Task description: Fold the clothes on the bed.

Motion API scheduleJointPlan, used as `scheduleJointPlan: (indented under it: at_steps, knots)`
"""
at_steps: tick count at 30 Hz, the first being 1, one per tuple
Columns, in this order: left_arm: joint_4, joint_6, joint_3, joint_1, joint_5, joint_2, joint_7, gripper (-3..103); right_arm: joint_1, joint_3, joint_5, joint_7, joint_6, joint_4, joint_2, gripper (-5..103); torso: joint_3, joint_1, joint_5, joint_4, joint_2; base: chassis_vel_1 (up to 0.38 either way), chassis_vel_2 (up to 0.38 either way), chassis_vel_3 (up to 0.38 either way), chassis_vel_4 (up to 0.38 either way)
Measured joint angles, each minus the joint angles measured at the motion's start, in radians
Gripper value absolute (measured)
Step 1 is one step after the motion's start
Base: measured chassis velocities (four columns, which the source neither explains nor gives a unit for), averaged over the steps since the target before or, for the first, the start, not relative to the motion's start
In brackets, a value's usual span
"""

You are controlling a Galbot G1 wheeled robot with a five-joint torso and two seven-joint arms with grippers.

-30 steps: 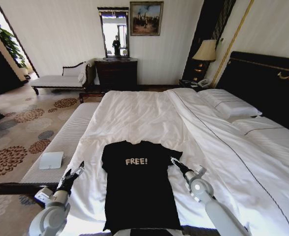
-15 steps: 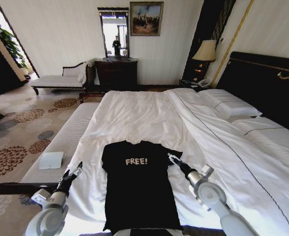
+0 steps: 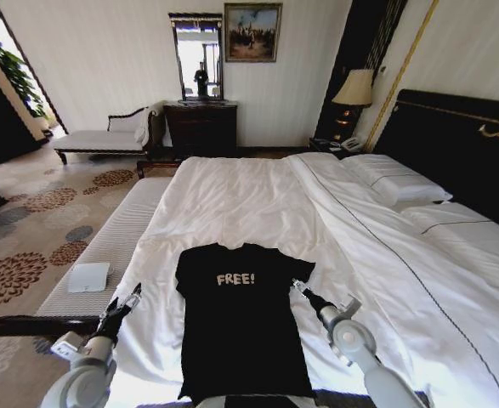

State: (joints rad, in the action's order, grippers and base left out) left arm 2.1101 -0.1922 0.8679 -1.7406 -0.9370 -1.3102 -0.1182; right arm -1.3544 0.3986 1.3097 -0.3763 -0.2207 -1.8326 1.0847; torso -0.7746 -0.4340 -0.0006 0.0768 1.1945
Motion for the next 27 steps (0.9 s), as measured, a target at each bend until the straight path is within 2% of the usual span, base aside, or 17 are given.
scheduleJointPlan:
  at_steps: [3, 9, 11, 15, 27]
  knots:
    - [-0.001, 0.000, 0.000, 0.002, 0.000, 0.000, -0.001, 100, 0.020, -0.006, 0.005, 0.020, -0.002, 0.034, -0.001, 100, 0.000, 0.000, 0.0000, 0.0000, 0.000, 0.000, 0.000, 0.000, 0.000]
    - [-0.012, -0.003, -0.006, 0.023, 0.001, 0.000, -0.008, 100, 0.074, -0.023, 0.008, 0.128, -0.008, 0.137, -0.013, 100, 0.000, 0.000, -0.0002, 0.0001, 0.000, 0.000, 0.000, 0.000, 0.000]
    - [-0.014, -0.004, -0.008, 0.028, 0.001, -0.001, -0.011, 100, 0.085, -0.029, 0.008, 0.138, -0.007, 0.154, -0.013, 100, 0.000, 0.000, -0.0001, 0.0001, 0.000, 0.000, 0.000, 0.000, 0.000]
    - [-0.021, -0.012, -0.014, 0.047, 0.002, -0.001, -0.020, 100, 0.132, -0.052, 0.005, 0.189, 0.035, 0.217, 0.001, 100, 0.000, 0.000, -0.0001, 0.0000, 0.000, 0.000, 0.000, 0.000, 0.000]
    - [-0.042, -0.015, -0.019, 0.071, 0.001, -0.001, -0.026, 100, 0.105, -0.060, 0.004, 0.267, 0.096, 0.180, 0.013, 100, 0.000, 0.000, 0.0000, 0.0002, 0.000, 0.000, 0.000, 0.000, 0.000]
